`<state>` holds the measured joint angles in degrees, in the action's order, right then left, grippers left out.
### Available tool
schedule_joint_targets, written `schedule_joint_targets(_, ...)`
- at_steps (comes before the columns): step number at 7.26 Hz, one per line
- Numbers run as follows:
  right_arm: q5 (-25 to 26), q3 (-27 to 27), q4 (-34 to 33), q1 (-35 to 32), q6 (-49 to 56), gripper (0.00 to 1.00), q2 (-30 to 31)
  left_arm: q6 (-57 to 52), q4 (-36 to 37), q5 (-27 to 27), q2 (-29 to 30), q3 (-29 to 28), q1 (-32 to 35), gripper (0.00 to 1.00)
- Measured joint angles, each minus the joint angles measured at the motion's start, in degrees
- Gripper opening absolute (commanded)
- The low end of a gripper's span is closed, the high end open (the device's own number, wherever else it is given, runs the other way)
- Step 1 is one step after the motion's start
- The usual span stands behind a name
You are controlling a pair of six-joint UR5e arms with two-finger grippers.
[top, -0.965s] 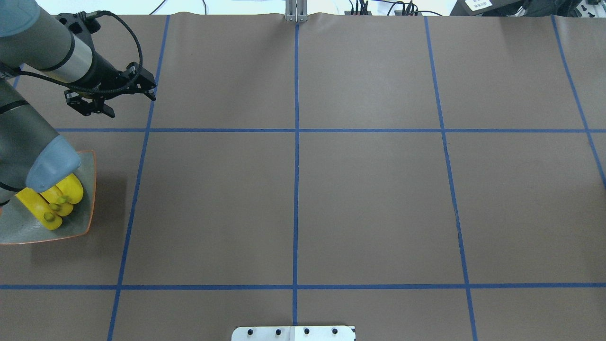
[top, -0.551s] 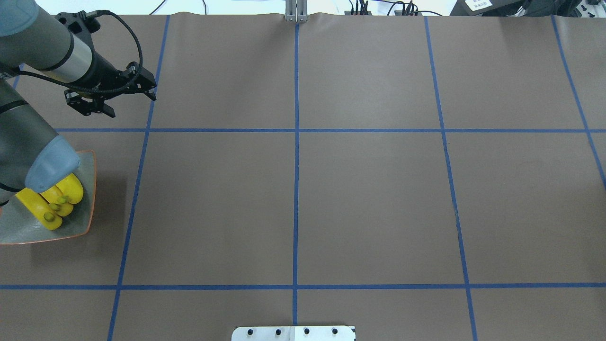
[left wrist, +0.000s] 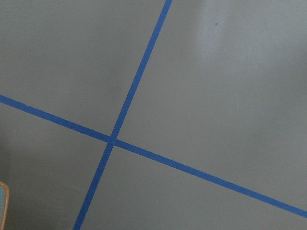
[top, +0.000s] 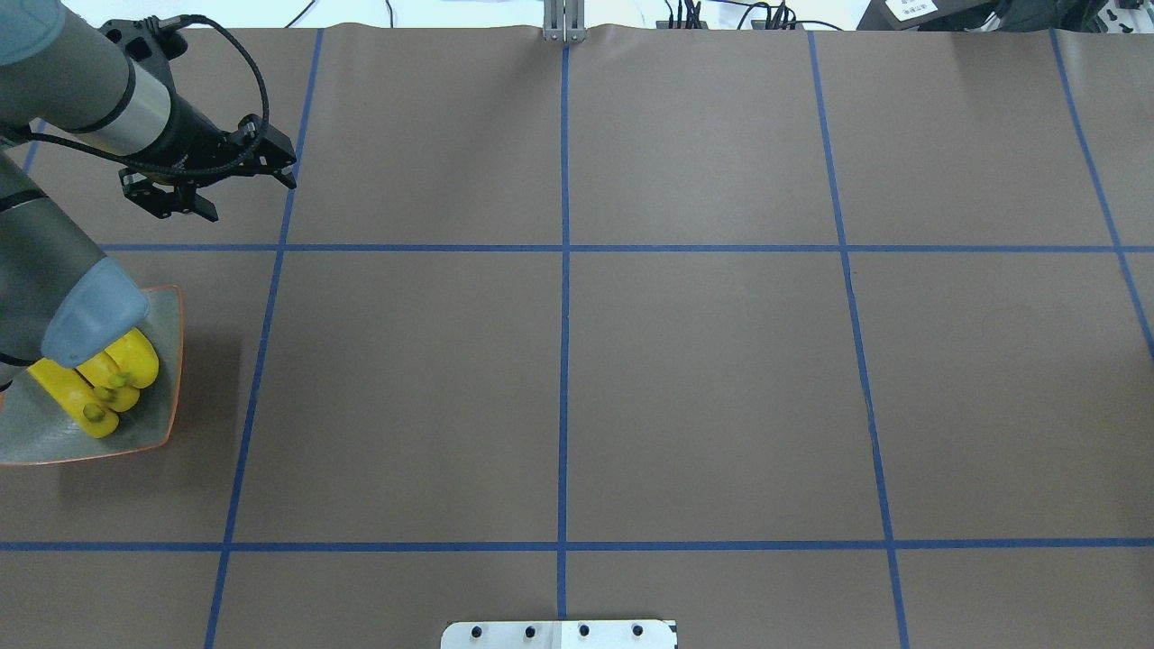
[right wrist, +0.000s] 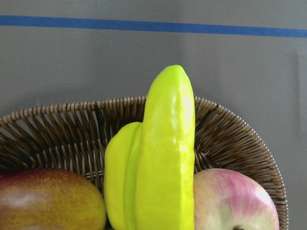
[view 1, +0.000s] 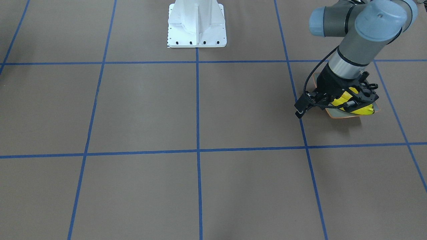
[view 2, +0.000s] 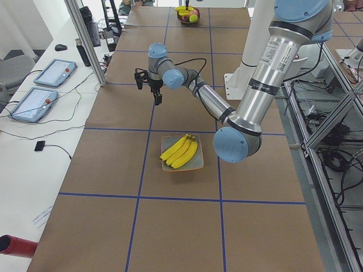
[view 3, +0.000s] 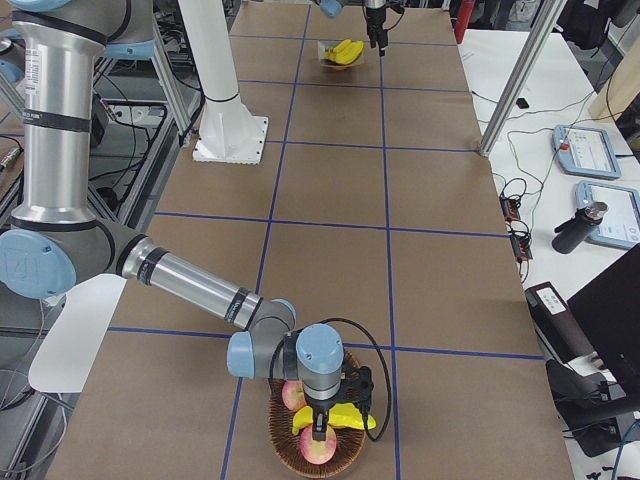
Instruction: Transfer all bananas from basket to plate
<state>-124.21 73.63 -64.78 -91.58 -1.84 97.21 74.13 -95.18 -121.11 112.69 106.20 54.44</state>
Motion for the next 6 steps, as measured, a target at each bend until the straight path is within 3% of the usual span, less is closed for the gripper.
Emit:
schedule_joint_targets(5, -0.13, -0.67, 0.0, 0.0, -0.2, 0.78, -0.01, 0.05, 0.09, -0.09, -0.52, 1.43, 0.1, 1.0)
schedule_joint_targets(6, -0.17, -0.72, 0.0, 0.0, -0.24, 0.49, -0.01, 0.05, 0.11, -0.11, -0.56, 1.62, 0.12, 1.0)
